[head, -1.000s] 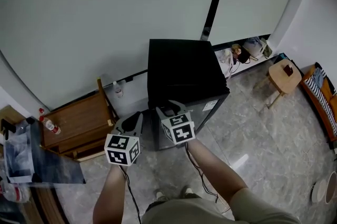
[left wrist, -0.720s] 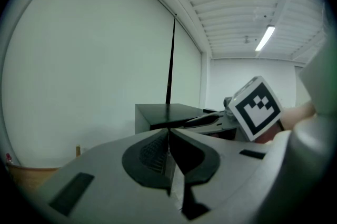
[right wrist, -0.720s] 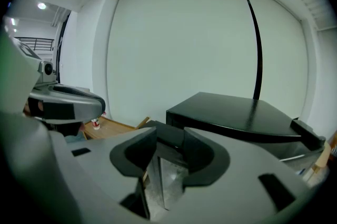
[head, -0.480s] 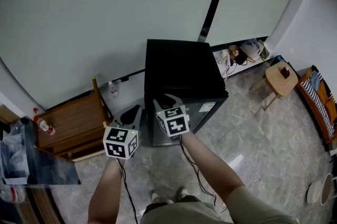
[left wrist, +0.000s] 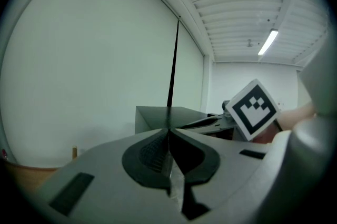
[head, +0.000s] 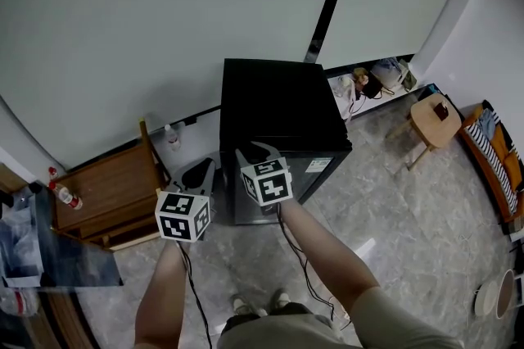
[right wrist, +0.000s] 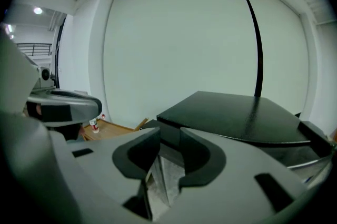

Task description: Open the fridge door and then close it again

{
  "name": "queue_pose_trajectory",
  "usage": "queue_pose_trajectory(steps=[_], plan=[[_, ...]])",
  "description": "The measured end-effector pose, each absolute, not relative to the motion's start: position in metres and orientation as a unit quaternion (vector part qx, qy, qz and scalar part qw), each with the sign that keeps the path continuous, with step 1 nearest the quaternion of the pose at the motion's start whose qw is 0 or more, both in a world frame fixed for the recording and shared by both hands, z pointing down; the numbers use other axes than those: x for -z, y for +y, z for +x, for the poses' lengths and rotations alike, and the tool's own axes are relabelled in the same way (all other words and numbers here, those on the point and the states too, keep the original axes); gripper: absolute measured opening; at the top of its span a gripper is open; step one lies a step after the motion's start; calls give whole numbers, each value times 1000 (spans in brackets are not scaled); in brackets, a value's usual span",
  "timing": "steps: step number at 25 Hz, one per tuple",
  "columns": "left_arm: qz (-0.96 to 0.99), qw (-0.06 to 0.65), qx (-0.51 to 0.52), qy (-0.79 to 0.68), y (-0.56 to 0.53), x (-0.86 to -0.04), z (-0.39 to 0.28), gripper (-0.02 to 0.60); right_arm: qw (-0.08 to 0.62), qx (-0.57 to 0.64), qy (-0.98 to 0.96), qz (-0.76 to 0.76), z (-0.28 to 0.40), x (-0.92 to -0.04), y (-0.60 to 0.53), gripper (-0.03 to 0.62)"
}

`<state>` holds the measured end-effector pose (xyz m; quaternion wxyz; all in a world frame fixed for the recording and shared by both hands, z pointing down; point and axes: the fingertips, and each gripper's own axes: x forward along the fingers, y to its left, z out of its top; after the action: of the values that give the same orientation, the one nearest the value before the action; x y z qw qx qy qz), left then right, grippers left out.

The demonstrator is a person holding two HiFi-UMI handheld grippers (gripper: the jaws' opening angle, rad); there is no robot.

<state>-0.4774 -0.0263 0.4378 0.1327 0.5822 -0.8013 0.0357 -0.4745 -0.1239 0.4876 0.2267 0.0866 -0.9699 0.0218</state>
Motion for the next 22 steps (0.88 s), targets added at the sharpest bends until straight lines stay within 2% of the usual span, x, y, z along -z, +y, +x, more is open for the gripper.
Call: queue_pose_trajectory(steps=[4,12,22], plan=[[579,131,-39,-804,-23,-431,-477,11,228,-52,-969,76,-470,-476,-126,54],[569,112,-38,-814,-10,-404,-470,11,188,-42,-980,55,-453,-431,-114,43],[570,59,-45,-818,6,-352,-434,11,118,0,-993,23,-395,-350,-99,6]])
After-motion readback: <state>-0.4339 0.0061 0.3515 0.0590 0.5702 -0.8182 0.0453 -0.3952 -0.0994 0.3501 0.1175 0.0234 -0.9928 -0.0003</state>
